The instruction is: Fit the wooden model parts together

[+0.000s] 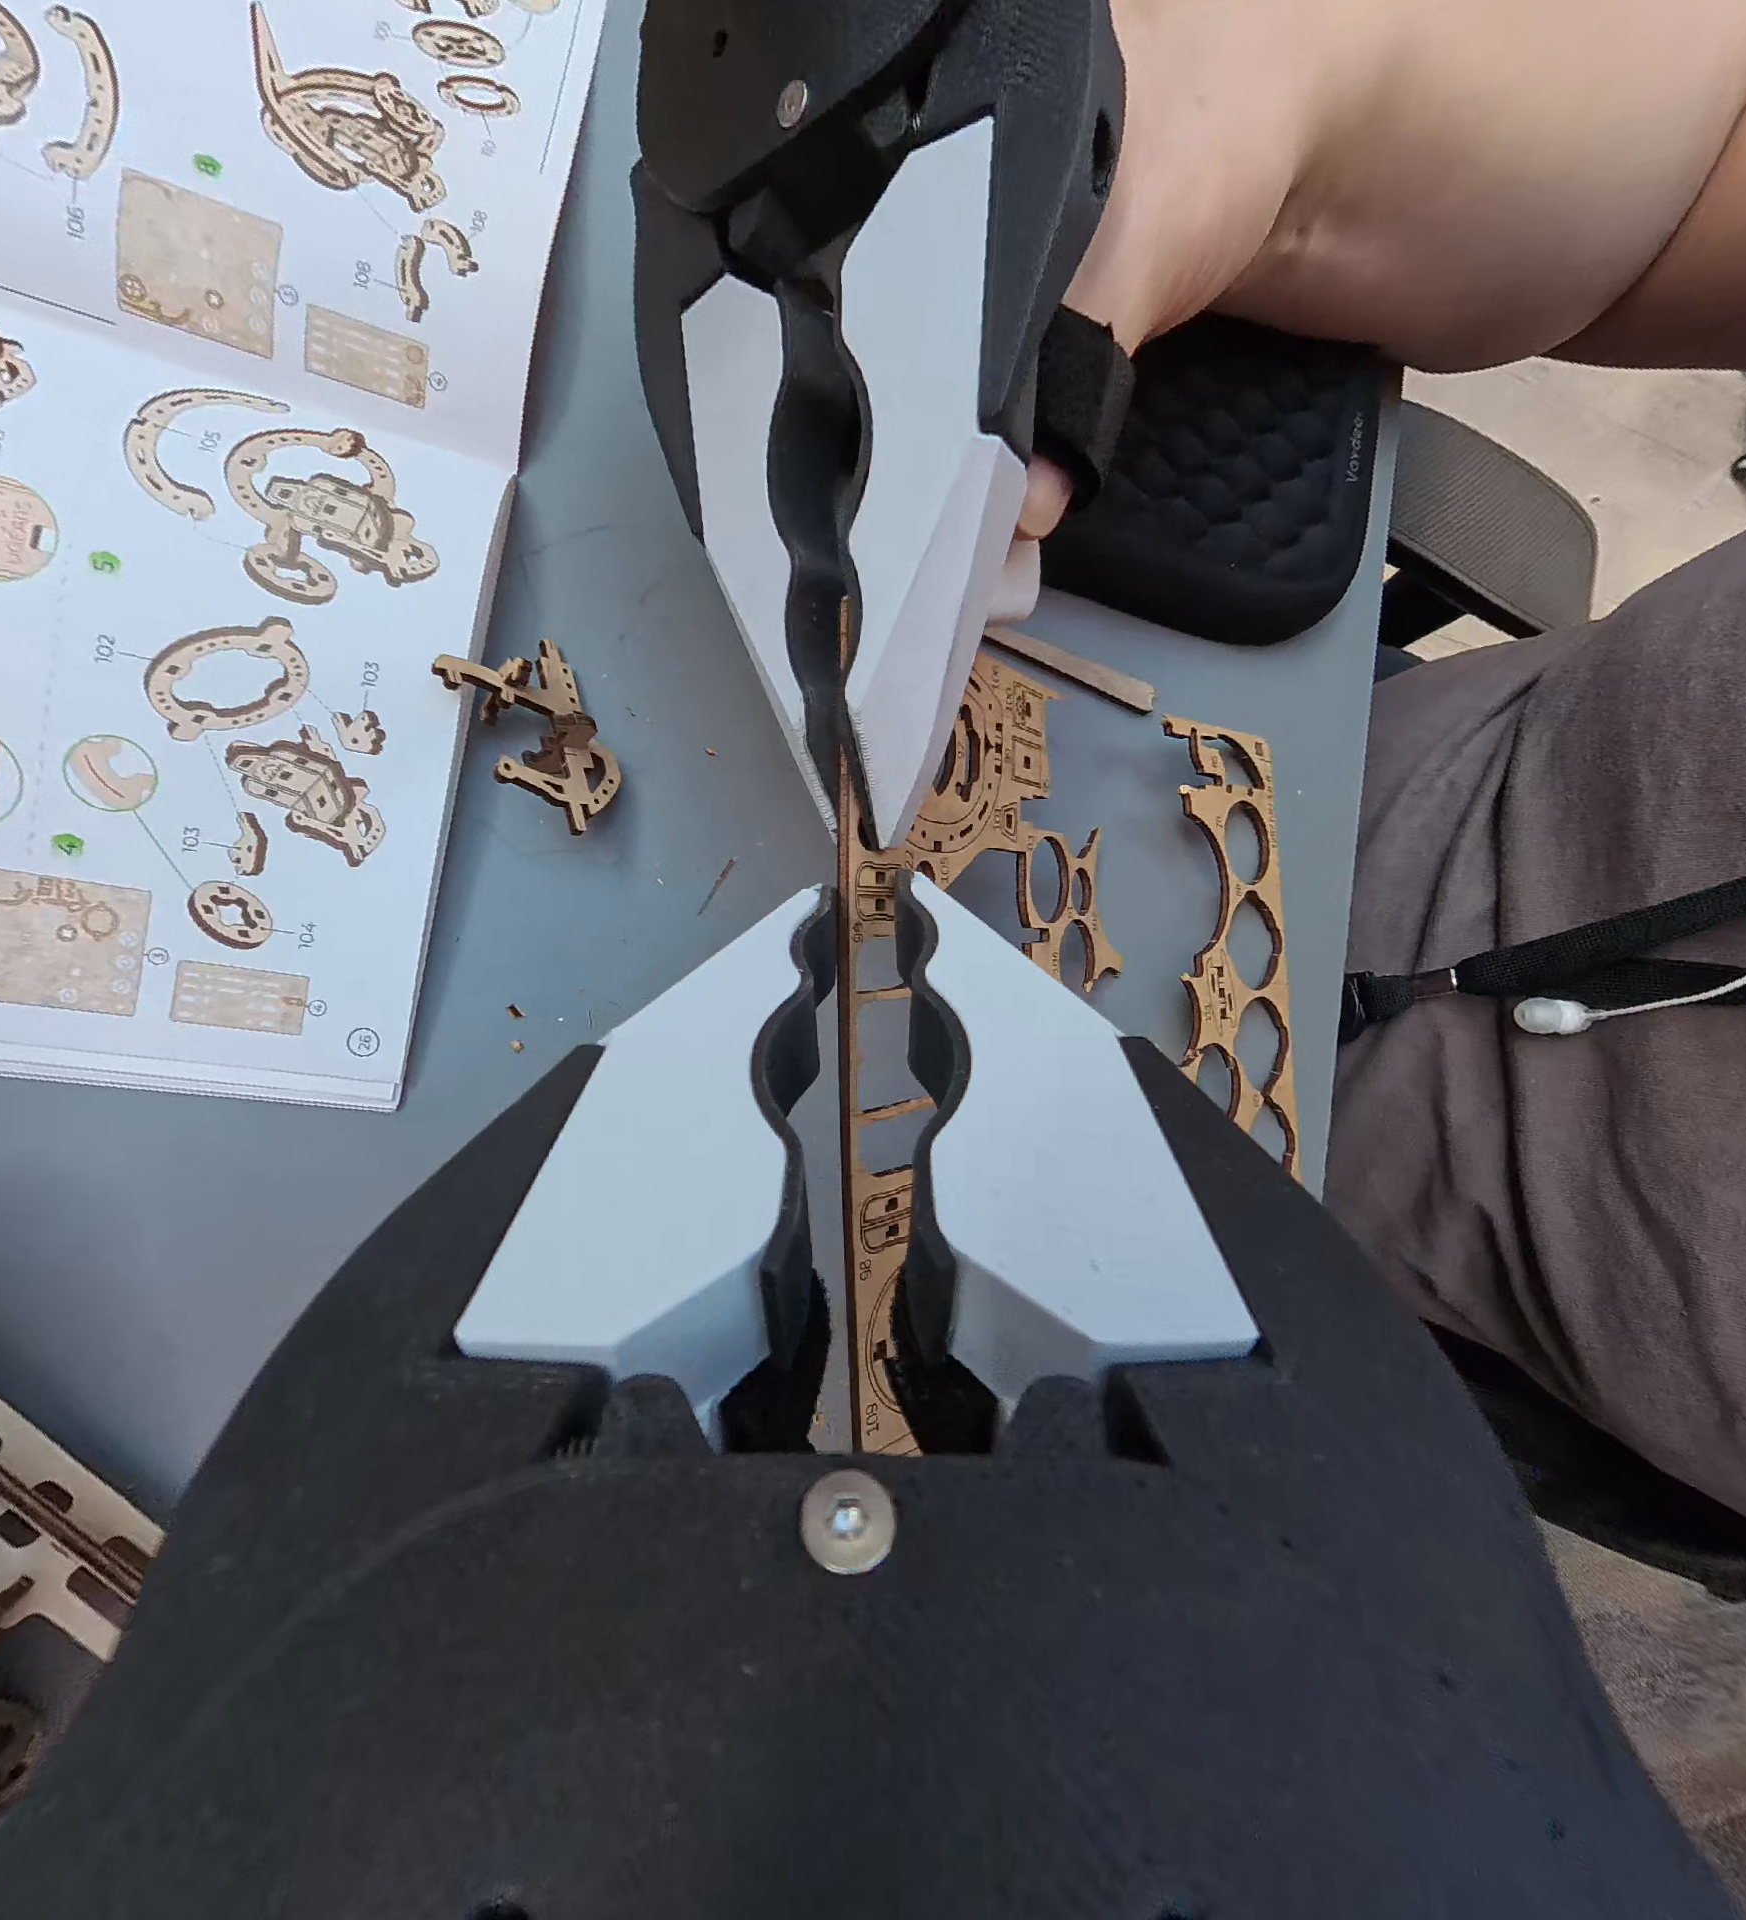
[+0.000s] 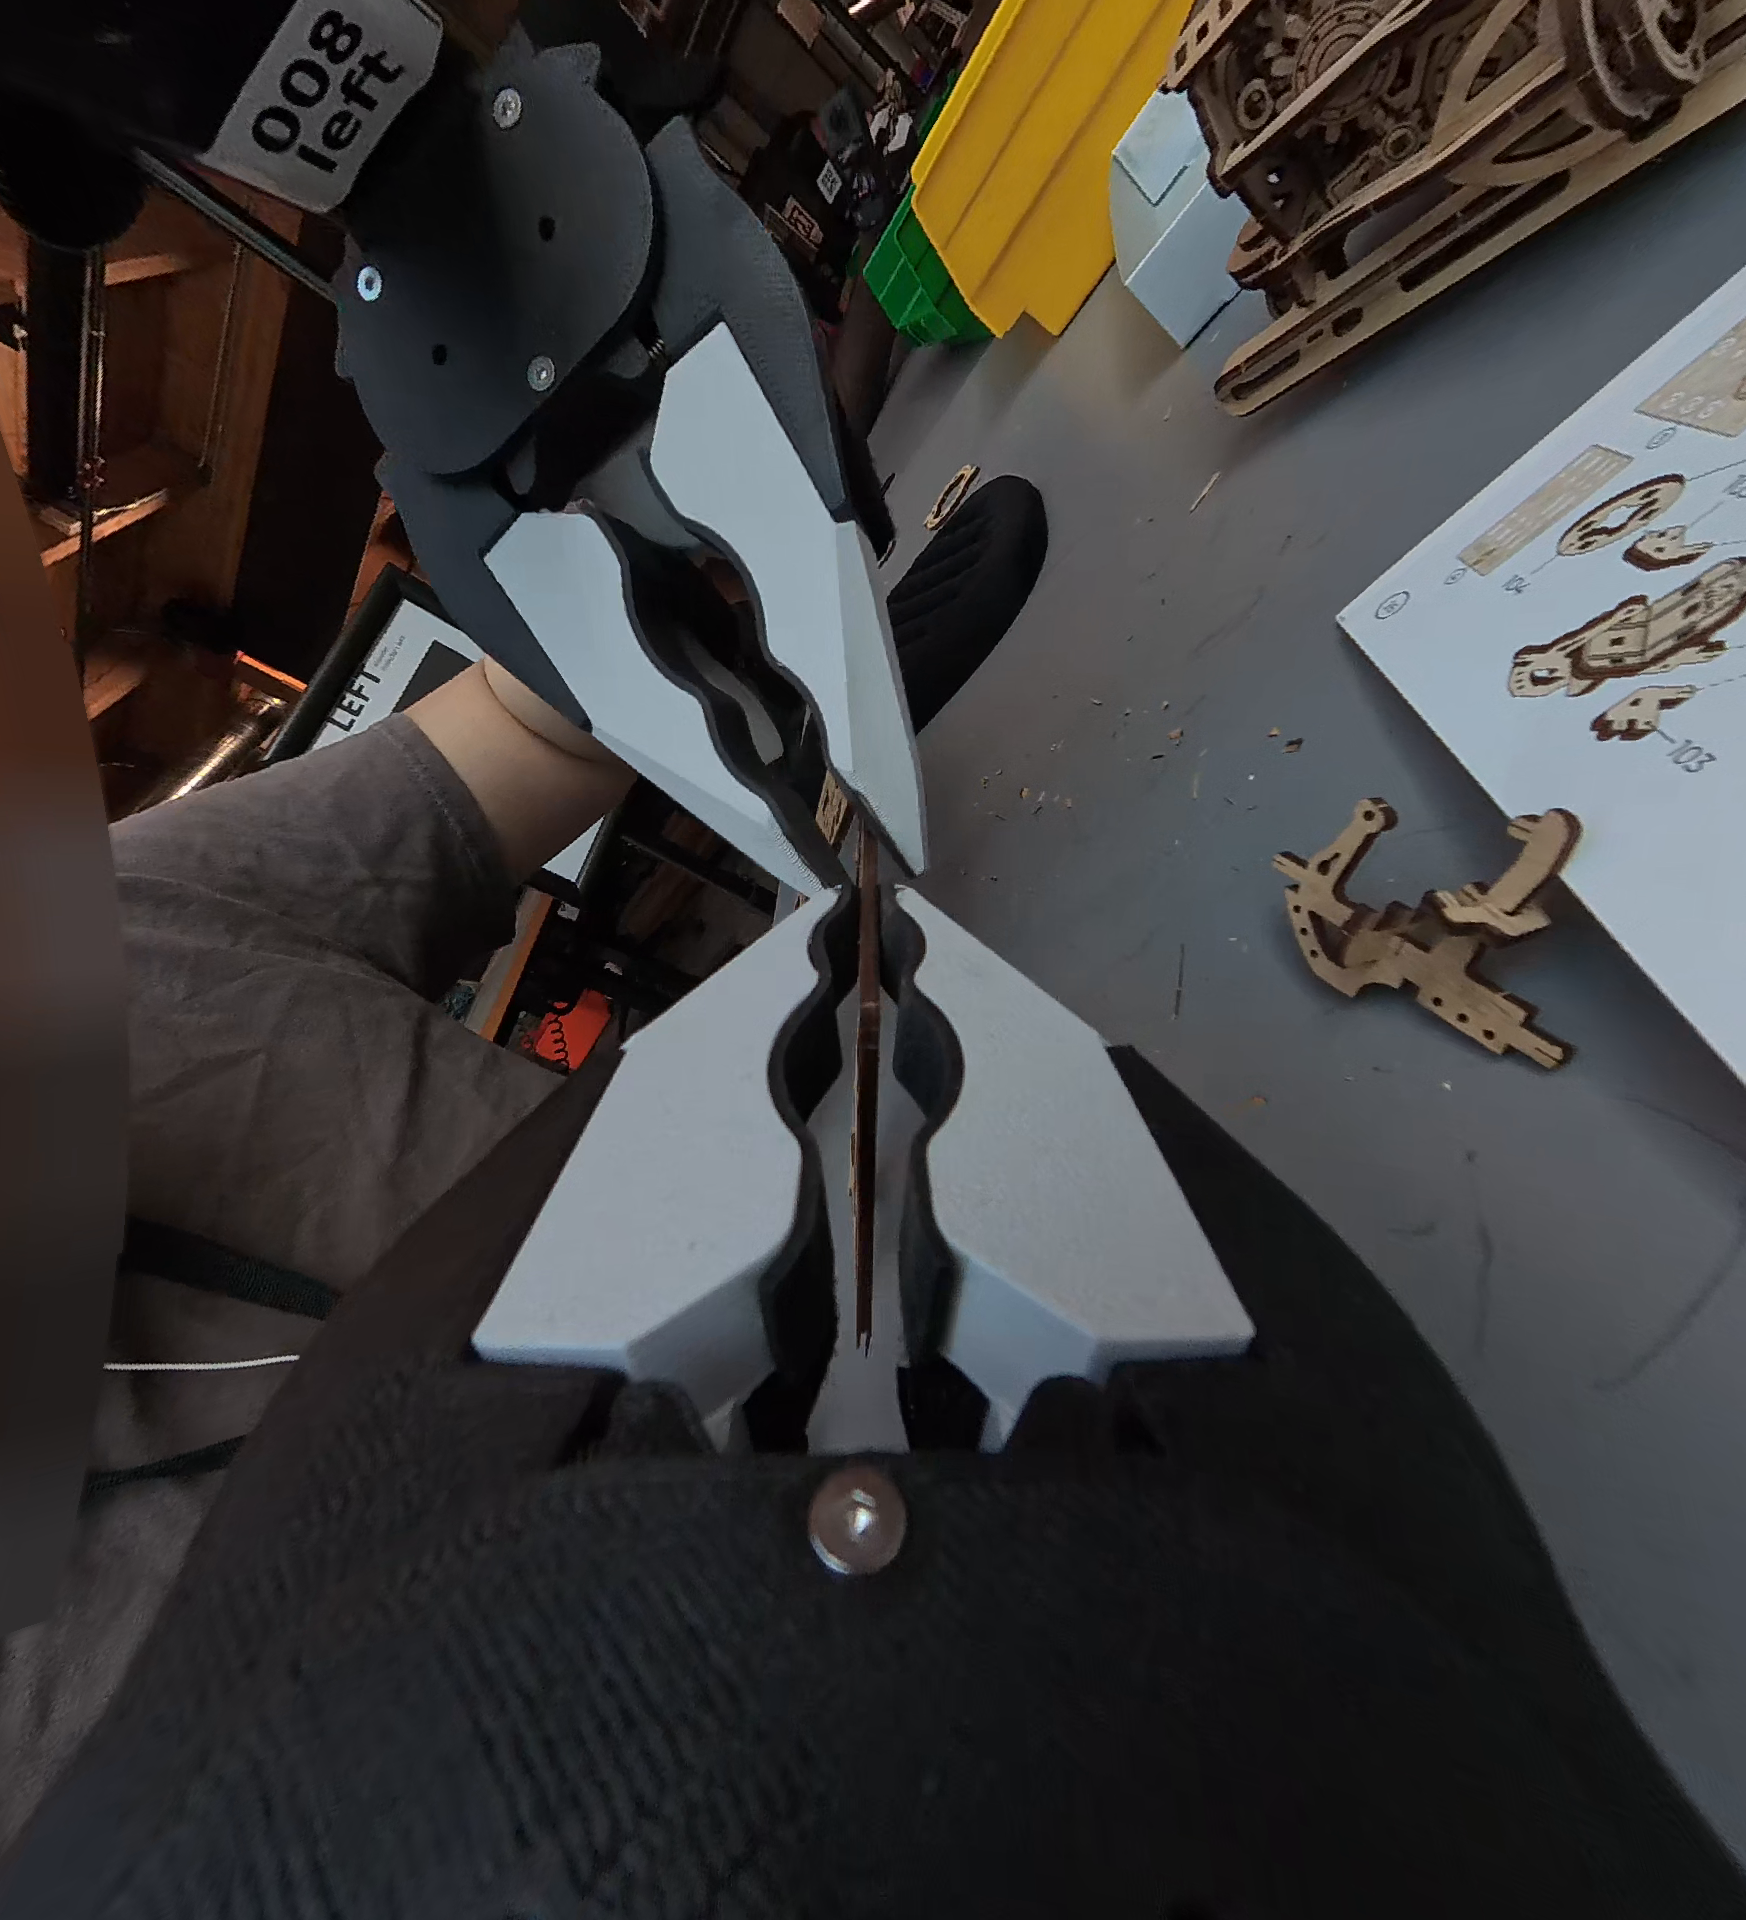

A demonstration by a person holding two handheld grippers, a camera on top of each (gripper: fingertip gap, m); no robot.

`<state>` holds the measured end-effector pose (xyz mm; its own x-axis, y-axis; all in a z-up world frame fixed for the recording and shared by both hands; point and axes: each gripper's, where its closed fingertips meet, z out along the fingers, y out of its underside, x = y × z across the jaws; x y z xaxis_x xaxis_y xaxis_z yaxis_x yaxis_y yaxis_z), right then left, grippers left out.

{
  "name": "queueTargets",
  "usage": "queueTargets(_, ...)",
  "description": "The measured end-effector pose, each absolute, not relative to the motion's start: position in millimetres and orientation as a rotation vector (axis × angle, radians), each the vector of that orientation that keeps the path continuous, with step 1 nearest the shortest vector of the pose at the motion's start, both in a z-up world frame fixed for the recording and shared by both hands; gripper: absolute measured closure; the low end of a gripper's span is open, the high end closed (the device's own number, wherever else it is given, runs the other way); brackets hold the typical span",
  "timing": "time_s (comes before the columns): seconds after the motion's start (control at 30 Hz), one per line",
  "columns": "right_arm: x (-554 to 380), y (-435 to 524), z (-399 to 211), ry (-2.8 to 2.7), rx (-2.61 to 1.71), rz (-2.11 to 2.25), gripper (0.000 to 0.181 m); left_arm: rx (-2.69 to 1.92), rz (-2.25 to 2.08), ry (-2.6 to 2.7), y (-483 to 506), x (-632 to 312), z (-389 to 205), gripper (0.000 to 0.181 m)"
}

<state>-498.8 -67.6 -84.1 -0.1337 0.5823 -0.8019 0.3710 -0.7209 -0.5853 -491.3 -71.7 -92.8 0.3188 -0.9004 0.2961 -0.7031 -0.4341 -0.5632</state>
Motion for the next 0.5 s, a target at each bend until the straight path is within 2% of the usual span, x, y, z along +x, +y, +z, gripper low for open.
queueTargets(0.13, -498.0, -72.2, -84.2, -1.129, -1.945, 1.966, 0.181, -2.300, -0.899, 1.440, -76.3, -490.3, -93.3, 0.175)
queueTargets(0.5, -499.6, -71.2, -91.0, -1.126, -1.987, 1.915, 0.181, -2.223, -0.724, 1.530, -74.9, -492.8, -101.4, 0.174)
